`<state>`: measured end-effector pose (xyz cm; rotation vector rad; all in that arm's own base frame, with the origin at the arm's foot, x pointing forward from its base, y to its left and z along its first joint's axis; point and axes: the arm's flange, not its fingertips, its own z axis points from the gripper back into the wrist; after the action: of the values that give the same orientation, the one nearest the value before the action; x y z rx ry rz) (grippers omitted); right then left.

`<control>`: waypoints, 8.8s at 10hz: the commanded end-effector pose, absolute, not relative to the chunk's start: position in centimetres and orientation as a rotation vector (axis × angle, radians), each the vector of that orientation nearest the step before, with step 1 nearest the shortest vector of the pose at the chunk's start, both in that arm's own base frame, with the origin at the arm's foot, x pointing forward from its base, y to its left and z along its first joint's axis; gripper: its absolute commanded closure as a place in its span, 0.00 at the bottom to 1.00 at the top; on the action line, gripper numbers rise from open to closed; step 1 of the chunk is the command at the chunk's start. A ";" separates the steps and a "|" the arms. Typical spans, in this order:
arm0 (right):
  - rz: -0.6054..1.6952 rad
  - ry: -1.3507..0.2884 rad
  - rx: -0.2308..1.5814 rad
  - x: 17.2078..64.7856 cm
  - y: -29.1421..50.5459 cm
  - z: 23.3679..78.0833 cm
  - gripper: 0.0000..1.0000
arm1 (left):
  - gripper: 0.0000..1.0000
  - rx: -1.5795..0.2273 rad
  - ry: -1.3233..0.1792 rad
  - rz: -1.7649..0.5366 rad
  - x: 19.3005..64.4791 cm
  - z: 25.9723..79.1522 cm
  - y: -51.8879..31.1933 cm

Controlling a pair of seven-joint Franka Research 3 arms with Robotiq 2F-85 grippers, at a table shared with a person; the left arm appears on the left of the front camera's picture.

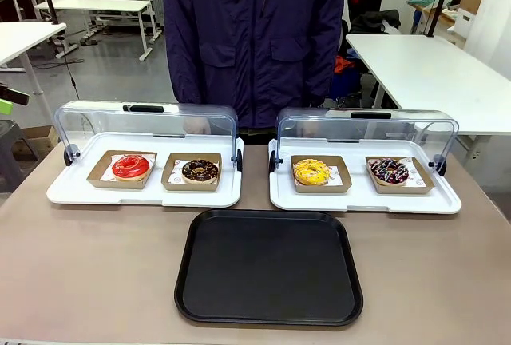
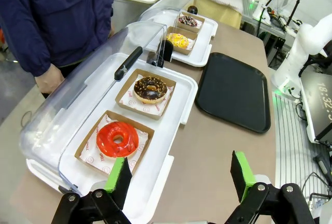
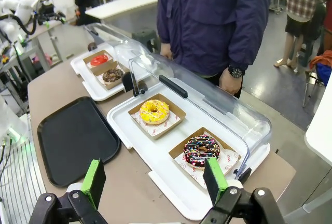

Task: Move the first donut from the left to the tray.
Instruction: Pick up the Paper togo box containing the Donut indicated by the person and place it on the Handle tray.

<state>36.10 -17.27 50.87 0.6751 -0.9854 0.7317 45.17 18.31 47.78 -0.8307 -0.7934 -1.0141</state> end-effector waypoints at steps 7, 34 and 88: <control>0.751 -1.015 0.677 36.5 -17.4 51.0 0.00 | 0.00 -0.831 -0.797 -1.020 45.0 48.1 18.2; 0.751 -1.015 0.677 36.5 -17.4 51.0 0.00 | 0.00 -0.339 -0.427 -1.310 45.9 44.9 7.5; 0.751 -1.015 0.677 36.5 -17.4 51.0 0.00 | 0.98 0.097 -0.197 -1.531 50.6 35.3 -0.3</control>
<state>36.07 -17.29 50.79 0.6775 -0.9815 0.7356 52.30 0.00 34.53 0.0843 -0.1472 -1.5352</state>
